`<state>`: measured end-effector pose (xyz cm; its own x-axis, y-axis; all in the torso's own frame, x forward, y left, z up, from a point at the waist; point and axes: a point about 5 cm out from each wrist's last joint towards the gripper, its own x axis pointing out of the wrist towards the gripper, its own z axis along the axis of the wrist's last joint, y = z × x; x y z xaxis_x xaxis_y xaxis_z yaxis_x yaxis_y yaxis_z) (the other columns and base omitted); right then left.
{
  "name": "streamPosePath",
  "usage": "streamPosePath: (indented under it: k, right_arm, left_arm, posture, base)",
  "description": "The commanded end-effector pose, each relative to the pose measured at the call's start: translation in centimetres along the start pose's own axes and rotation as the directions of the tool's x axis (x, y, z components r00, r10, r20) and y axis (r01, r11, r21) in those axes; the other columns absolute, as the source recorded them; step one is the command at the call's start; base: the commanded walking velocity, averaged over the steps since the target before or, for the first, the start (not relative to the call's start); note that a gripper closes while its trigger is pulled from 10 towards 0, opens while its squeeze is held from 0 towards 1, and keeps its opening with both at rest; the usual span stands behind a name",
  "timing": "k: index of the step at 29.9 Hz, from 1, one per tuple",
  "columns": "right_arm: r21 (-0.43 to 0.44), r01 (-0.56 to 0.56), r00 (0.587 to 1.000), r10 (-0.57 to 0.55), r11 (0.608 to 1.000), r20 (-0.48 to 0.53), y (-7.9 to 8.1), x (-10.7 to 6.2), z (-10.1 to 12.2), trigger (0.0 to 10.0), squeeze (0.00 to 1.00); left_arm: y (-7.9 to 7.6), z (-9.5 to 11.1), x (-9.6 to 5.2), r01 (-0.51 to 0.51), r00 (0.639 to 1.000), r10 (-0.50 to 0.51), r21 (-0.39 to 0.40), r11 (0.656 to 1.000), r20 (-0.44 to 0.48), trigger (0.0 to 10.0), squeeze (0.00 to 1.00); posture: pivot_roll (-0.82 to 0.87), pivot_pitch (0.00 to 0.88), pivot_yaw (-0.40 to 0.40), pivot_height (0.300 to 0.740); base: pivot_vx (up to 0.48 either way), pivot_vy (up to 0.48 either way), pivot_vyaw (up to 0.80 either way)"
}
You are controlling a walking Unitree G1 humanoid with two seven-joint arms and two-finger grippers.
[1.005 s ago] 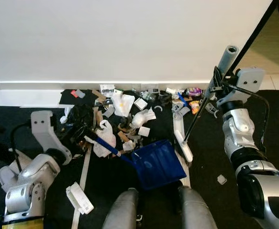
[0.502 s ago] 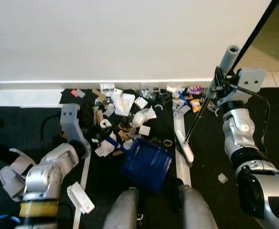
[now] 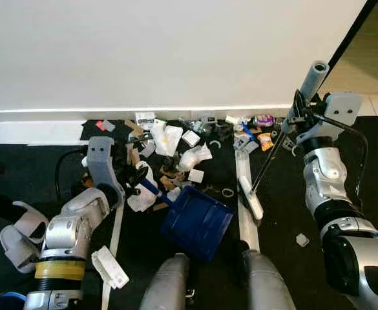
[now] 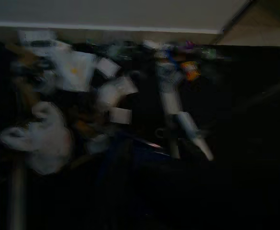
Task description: Sweep floor
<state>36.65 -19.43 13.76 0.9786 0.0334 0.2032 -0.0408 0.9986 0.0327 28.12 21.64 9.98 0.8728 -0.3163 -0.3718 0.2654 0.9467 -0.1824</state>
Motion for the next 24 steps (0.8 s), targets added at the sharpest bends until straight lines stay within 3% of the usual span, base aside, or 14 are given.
streamPosePath:
  k: [1, 7, 10, 11, 14, 18, 20, 21, 23, 24]
  right_arm:
    - [-0.002, 0.010, 1.000, -0.010, 1.000, 0.026, -0.2, -0.1, 0.2, 10.0, 0.00]
    - [0.001, 0.002, 1.000, -0.002, 1.000, 0.025, 0.1, 0.0, 0.3, 10.0, 0.00]
    - [0.001, 0.000, 1.000, 0.000, 1.000, 0.027, 0.1, 0.0, 0.3, 10.0, 0.00]
    - [-0.001, 0.000, 1.000, 0.000, 1.000, 0.028, 0.1, 0.0, 0.3, 10.0, 0.00]
    - [-0.004, 0.002, 1.000, -0.002, 1.000, 0.028, -0.2, -0.1, 0.3, 10.0, 0.00]
    - [-0.009, 0.007, 1.000, -0.007, 1.000, 0.027, -0.5, -0.2, 0.3, 10.0, 0.00]
    - [-0.011, 0.012, 0.999, -0.012, 1.000, 0.030, -0.6, -0.2, 0.4, 10.0, 0.00]
    - [-0.011, 0.012, 0.999, -0.012, 1.000, 0.030, -0.6, -0.2, 0.4, 10.0, 0.00]
    - [-0.012, 0.014, 0.999, -0.013, 1.000, 0.032, -0.6, -0.2, 0.4, 10.0, 0.00]
    - [-0.018, 0.012, 0.999, -0.011, 1.000, 0.033, -0.6, -0.2, 0.4, 10.0, 0.00]
  left_arm:
    - [-0.1, -0.7, -0.1, 0.021, 1.000, -0.021, -0.008, 1.000, -0.008, 0.0, 0.00]
    - [-0.3, -0.2, 0.0, 0.011, 0.999, -0.010, -0.014, 1.000, 0.048, 0.0, 0.00]
    - [0.0, 0.4, 0.0, -0.047, 0.996, 0.047, -0.003, 0.999, 0.078, 0.0, 0.00]
    - [0.6, 1.0, -0.1, -0.125, 0.988, 0.123, 0.019, 0.992, 0.091, 10.0, 0.00]
    - [1.4, 1.9, -0.6, -0.211, 0.974, 0.205, 0.051, 0.976, 0.098, 10.0, 0.00]
    - [1.9, 2.9, -1.2, -0.249, 0.966, 0.240, 0.104, 0.963, 0.090, 10.0, 0.00]
    - [3.2, 3.6, -1.8, -0.337, 0.941, 0.332, 0.103, 0.936, 0.066, 10.0, 0.00]
    - [3.2, 3.6, -1.8, -0.337, 0.941, 0.332, 0.103, 0.936, 0.066, 10.0, 0.00]
    - [4.4, 3.9, -2.2, -0.425, 0.905, 0.424, 0.083, 0.901, 0.031, 10.0, 0.00]
    - [5.4, 4.2, -2.6, -0.509, 0.860, 0.509, 0.100, 0.855, 0.023, 10.0, 0.00]
  posture:
    - [0.03, 0.214, 0.050, 0.740]
    - [0.03, 0.214, 0.045, 0.740]
    - [0.03, 0.215, 0.045, 0.740]
    - [0.03, 0.216, 0.046, 0.740]
    - [0.04, 0.217, 0.046, 0.740]
    - [0.04, 0.217, 0.048, 0.740]
    - [0.05, 0.215, 0.051, 0.740]
    - [0.05, 0.215, 0.051, 0.740]
    - [0.05, 0.215, 0.051, 0.740]
    - [0.05, 0.214, 0.050, 0.740]
  base:
    - [0.000, 0.000, 0.00]
    - [0.000, 0.000, 0.00]
    - [0.000, 0.000, 0.00]
    - [0.000, 0.000, 0.00]
    - [0.000, 0.000, 0.00]
    - [0.000, 0.000, 0.00]
    - [0.000, 0.000, 0.00]
    - [0.000, 0.000, 0.00]
    - [0.000, 0.000, 0.00]
    - [0.000, 0.000, 0.00]
